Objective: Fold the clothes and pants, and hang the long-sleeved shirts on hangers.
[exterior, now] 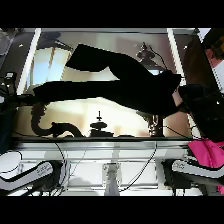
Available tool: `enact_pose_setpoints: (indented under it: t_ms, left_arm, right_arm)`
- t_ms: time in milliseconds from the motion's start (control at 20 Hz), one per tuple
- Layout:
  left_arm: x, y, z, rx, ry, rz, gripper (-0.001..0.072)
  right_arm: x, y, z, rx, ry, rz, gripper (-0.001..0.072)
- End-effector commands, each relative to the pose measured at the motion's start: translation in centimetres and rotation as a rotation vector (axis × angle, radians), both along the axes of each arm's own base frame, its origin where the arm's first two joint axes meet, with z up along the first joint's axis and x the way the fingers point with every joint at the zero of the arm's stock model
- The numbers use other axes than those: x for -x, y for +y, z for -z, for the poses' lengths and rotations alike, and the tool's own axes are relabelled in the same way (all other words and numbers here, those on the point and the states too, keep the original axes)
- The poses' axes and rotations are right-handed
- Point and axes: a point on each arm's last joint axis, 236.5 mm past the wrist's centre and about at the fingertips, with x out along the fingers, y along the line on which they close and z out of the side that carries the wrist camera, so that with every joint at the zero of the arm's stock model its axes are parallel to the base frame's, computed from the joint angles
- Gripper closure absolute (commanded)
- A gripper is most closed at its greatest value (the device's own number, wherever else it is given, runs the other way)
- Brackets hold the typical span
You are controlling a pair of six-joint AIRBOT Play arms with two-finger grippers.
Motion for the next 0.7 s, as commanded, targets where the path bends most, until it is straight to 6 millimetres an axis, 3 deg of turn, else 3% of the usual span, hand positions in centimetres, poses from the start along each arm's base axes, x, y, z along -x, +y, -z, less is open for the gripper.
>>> enact_pose_setpoints:
  t_ms: [0, 250, 450, 650]
  left_arm:
    - [-0.7, 0.5, -0.2, -0.018, -0.045, -0.02, 0.0705]
    - [-1.1, 1.3, -0.6, -0.049, -0.07, -0.039, 0.0704]
    - [-0.8, 1.7, -0.4, -0.05, -0.06, -0.043, 0.0705]
    - [0.6, 1.8, -0.1, -0.013, -0.015, -0.056, 0.0708]
  right_arm:
    - [2.0, -5.5, 2.0, 0.145, 0.012, 0.169, 0.0697]
    - [1.6, -8.9, 2.8, 0.283, -0.005, 0.207, 0.0698]
    - [4.0, -10.5, 3.4, 0.371, 0.078, 0.153, 0.0699]
    - [8.0, -9.6, 3.3, 0.307, 0.185, 0.055, 0.07]
